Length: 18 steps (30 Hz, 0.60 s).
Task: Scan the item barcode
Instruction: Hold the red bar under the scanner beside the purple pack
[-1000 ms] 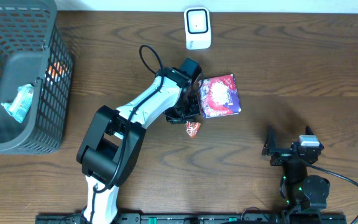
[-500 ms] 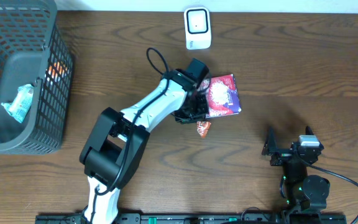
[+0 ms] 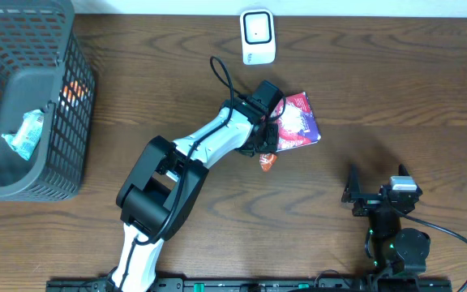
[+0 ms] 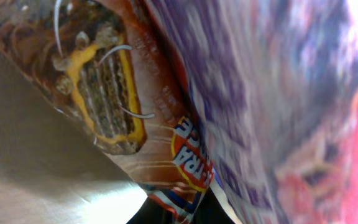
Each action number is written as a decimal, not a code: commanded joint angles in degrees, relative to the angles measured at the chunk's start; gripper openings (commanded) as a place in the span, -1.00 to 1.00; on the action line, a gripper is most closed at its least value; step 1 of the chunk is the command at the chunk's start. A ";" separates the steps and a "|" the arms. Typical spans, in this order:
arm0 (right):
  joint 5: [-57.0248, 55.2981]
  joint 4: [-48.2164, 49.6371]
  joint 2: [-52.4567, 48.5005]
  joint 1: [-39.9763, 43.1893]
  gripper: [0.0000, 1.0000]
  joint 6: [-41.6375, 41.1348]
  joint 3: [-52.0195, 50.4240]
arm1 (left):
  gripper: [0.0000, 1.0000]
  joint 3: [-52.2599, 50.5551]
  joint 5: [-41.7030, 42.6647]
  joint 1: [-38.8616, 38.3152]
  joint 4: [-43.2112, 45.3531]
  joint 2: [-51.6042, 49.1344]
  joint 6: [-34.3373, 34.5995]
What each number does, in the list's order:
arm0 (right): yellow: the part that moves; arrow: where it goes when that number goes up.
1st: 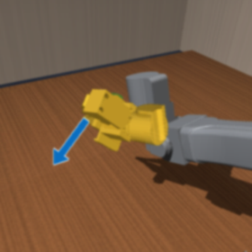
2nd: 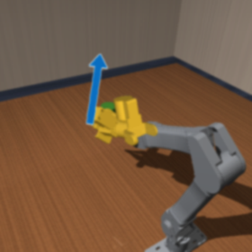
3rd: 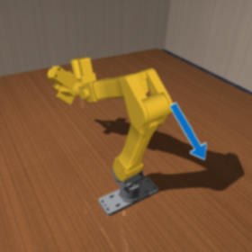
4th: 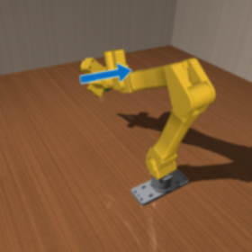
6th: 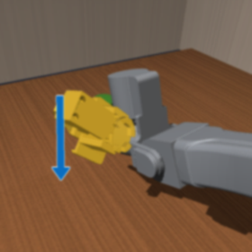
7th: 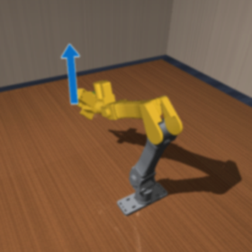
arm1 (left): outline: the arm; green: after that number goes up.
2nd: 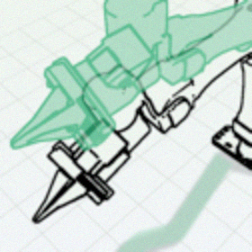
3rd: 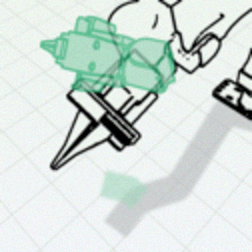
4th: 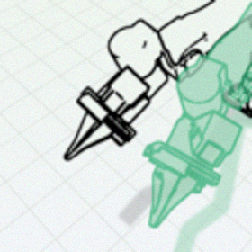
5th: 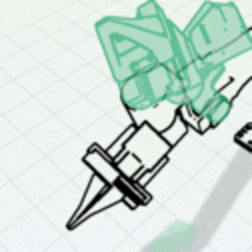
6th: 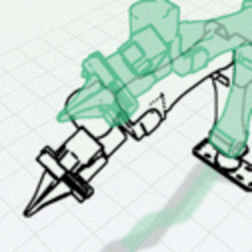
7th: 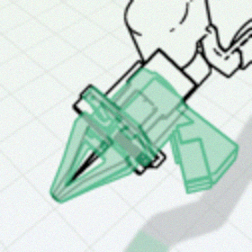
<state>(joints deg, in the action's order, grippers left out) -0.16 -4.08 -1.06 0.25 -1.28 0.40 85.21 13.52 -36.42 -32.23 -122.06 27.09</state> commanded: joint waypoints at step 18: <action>0.11 -0.24 0.20 0.13 0.98 -0.81 -0.09 | 0.51 4.02 -1.75 2.62 1.60 7.13 -12.28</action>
<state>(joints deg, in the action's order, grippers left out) -0.19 -4.08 -1.06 0.25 -1.28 0.40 87.53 11.66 -34.72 -30.44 -119.48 15.59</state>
